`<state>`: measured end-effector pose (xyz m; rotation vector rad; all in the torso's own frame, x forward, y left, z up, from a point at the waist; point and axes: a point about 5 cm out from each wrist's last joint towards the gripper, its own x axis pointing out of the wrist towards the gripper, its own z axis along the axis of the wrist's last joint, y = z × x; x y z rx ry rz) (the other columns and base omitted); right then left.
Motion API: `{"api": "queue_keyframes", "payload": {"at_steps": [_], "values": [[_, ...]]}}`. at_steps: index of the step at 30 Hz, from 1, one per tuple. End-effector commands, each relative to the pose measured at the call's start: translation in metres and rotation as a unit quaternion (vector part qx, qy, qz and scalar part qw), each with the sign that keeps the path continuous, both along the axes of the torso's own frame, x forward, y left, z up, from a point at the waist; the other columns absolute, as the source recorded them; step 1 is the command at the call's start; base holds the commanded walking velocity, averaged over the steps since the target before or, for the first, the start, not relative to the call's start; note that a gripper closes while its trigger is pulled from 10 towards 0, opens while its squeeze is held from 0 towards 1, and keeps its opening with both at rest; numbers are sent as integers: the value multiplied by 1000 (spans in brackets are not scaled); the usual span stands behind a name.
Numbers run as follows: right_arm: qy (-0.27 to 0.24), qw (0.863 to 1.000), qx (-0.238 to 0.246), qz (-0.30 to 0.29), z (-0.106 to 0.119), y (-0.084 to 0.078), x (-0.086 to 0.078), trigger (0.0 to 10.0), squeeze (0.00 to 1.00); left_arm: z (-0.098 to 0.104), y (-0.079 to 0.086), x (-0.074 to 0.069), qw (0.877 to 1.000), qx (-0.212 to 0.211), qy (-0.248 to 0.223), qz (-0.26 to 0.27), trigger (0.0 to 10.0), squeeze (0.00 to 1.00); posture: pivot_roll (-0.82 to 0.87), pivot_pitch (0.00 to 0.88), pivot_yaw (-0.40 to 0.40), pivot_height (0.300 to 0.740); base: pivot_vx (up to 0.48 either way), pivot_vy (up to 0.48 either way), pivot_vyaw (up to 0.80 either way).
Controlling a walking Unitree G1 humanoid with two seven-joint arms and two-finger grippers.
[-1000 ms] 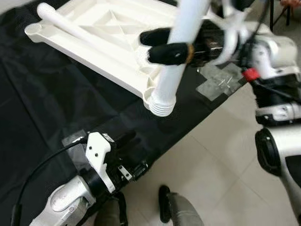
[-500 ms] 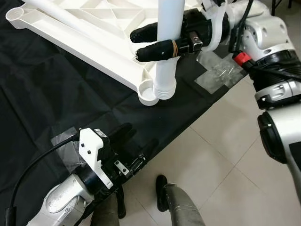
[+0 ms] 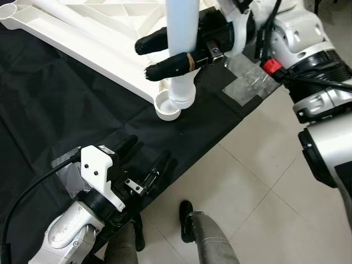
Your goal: Building children table
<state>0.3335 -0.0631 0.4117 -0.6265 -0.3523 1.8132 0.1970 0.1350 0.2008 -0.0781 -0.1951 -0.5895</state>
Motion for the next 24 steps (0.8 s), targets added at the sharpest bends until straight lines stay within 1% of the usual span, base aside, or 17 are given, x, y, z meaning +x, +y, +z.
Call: {"api": "queue_keyframes", "payload": {"at_steps": [1,3,6,13,20,24], "values": [[-18,999,-5,28,3,9,-5,10000,0,-2,-2,-4,1000,3,2,1,10000,0,2,452,-68,740,0,0,0],[-14,999,-1,41,-1,13,-5,10000,0,-2,-2,-4,1000,4,1,3,10000,0,8,457,-67,740,0,0,0],[-10,999,5,49,-2,15,-6,10000,0,-2,-3,-4,1000,6,0,6,10000,0,9,458,-66,740,0,0,0],[-4,998,16,52,-3,15,-5,10000,0,-1,-4,-5,1000,8,-1,7,10000,0,15,464,-67,740,0,0,0],[4,998,14,54,-7,16,-4,10000,0,-1,-4,-7,1000,9,-1,7,10000,0,11,467,-65,740,0,0,0],[10,998,4,65,-14,17,-6,10000,0,-1,-4,-6,1000,10,-1,6,10000,0,6,467,-67,740,0,0,0]]}}
